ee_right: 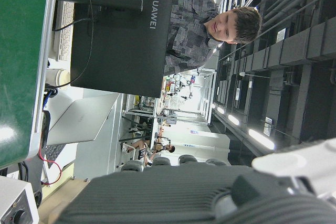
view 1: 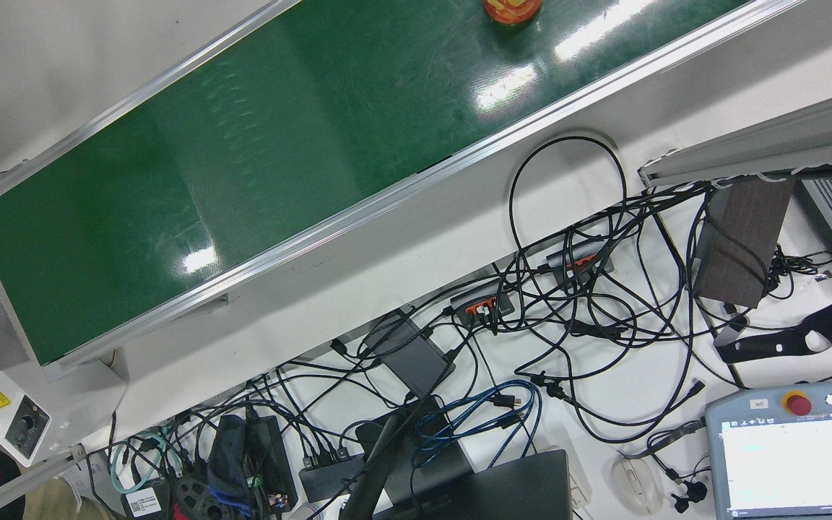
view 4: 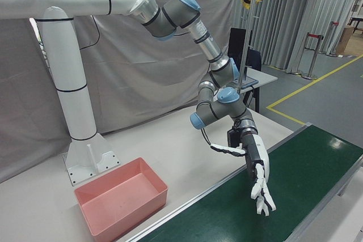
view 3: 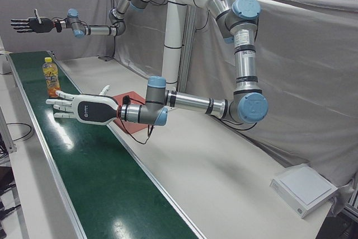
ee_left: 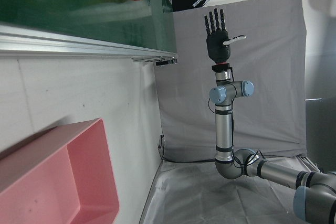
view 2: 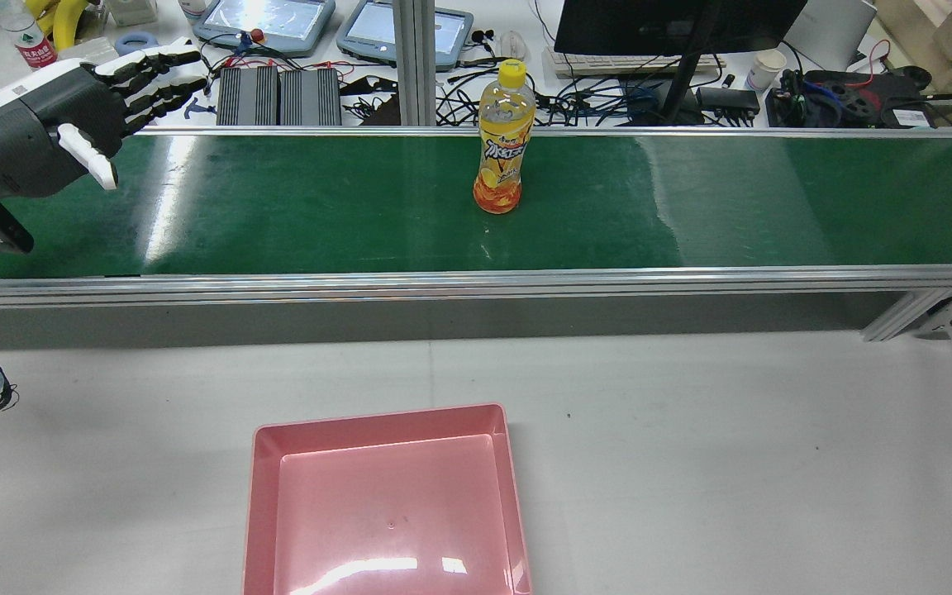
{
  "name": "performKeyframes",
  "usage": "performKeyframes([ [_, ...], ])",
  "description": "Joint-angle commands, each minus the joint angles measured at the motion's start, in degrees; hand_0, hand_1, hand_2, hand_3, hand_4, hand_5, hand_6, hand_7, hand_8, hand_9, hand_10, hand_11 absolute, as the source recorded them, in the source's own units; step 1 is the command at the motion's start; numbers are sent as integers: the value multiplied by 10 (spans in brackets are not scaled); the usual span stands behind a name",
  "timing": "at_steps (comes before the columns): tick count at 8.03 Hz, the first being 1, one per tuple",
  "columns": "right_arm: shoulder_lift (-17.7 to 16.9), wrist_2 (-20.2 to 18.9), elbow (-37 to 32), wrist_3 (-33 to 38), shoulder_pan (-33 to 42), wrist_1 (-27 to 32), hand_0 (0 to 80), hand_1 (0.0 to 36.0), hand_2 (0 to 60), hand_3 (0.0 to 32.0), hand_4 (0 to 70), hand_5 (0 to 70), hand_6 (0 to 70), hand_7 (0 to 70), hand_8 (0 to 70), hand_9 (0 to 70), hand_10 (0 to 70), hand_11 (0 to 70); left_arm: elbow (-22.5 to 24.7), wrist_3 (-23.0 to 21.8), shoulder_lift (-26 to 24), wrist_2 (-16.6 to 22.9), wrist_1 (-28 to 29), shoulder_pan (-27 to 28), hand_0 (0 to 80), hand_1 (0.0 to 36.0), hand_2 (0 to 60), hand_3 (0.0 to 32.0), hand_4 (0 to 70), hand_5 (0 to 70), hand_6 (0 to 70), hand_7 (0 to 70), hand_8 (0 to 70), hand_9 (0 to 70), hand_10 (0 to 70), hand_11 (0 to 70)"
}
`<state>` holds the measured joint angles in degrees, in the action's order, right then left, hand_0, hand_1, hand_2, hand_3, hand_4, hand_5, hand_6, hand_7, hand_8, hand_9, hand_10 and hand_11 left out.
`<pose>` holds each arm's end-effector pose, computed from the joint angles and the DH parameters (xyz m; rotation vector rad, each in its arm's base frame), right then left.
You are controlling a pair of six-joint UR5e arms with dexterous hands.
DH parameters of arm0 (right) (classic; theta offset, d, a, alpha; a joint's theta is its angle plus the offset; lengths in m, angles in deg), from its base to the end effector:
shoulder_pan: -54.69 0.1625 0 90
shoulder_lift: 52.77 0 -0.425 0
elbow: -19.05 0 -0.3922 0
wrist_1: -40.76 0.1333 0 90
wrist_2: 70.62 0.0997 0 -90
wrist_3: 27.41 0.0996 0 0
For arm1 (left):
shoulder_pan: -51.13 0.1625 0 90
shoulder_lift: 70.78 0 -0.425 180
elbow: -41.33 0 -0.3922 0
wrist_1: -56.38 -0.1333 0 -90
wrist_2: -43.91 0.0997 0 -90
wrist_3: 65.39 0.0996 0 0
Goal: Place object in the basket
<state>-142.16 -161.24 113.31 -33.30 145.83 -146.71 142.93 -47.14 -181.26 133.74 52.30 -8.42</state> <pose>0.1420 -0.4876 0.6583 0.1183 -2.1218 2.2214 0.1969 -0.5985 0.3936 -0.2510 2.3685 -1.3053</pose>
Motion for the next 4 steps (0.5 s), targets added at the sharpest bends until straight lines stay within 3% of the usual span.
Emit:
performKeyframes([
  [1,0,0,0,0,0,0,0,0,0,0,0,0,0,0,0,0,0,0,0,1,0,0,0,1,582,16,0,20,121,171,2,10,94,127,25,49],
  [4,0,0,0,0,0,0,0,0,0,0,0,0,0,0,0,0,0,0,0,1,0,0,0,1,587,19,0,26,120,170,0,10,91,124,24,47],
])
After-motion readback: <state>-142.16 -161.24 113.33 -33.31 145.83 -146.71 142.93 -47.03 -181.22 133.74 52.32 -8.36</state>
